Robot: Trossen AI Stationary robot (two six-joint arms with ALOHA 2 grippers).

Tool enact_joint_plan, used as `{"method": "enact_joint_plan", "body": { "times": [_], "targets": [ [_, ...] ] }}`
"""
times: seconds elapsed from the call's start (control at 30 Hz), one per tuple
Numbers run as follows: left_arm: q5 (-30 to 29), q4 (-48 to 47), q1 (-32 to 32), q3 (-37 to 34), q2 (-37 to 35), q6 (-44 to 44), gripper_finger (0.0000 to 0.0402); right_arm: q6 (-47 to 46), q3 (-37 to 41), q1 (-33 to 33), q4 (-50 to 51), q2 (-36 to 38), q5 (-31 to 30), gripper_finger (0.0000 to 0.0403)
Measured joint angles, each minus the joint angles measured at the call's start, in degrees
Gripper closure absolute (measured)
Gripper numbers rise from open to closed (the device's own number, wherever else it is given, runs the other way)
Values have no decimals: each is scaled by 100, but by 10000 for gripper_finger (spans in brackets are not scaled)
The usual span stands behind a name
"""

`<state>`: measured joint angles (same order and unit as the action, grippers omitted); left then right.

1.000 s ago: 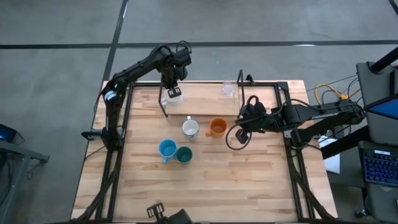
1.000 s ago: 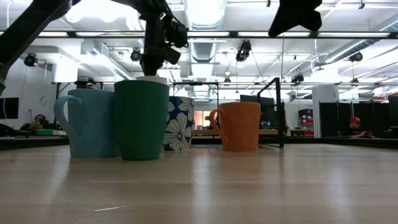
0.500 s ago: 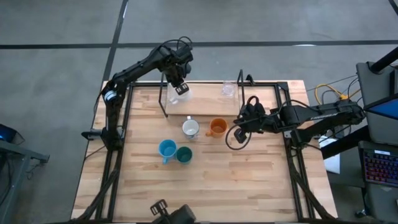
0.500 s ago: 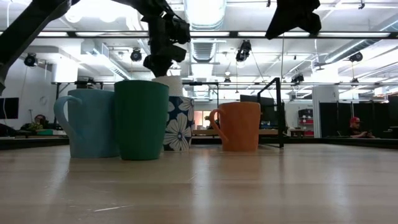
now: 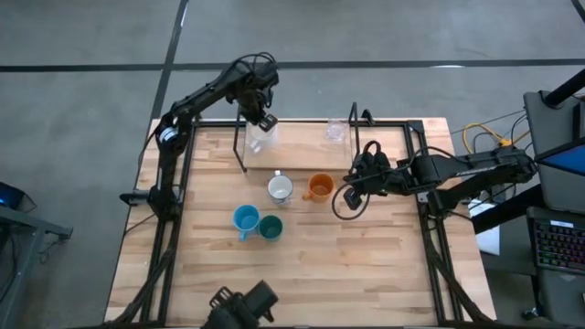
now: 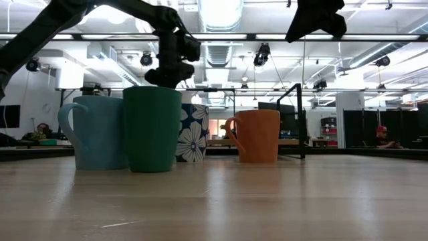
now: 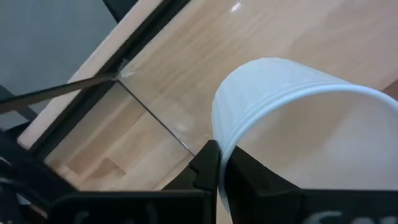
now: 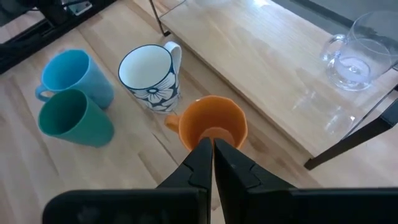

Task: Stack small to large cups/mugs on shelf
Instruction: Put the white mug on the shelf

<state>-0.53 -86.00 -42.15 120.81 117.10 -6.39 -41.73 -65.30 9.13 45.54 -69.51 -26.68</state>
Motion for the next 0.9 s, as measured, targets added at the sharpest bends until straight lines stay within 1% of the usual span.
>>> {"method": "enact_joint_plan", "body": {
  "times": [0.13, 0.3, 0.47, 0.57, 0.67, 0.9],
  "targets": [
    [320, 52, -268, 20, 0, -231, 401, 17, 0, 0, -1, -71, -40, 394],
    [322, 147, -487, 16, 0, -237, 401, 21, 0, 0, -9, -306, -11, 394],
    [323, 472, -527, 10, 0, -215, 401, 19, -5, 12, -237, -467, 135, 394],
    [332, 606, -527, -19, 0, -180, 401, 99, -121, 24, -276, -532, 75, 394],
    [342, 597, -527, -55, 56, -171, 401, 241, -205, 24, -261, -527, 53, 394],
    [477, 281, -511, -73, 344, -27, 401, 178, -225, 24, -210, -527, 50, 394]
  ]
}}
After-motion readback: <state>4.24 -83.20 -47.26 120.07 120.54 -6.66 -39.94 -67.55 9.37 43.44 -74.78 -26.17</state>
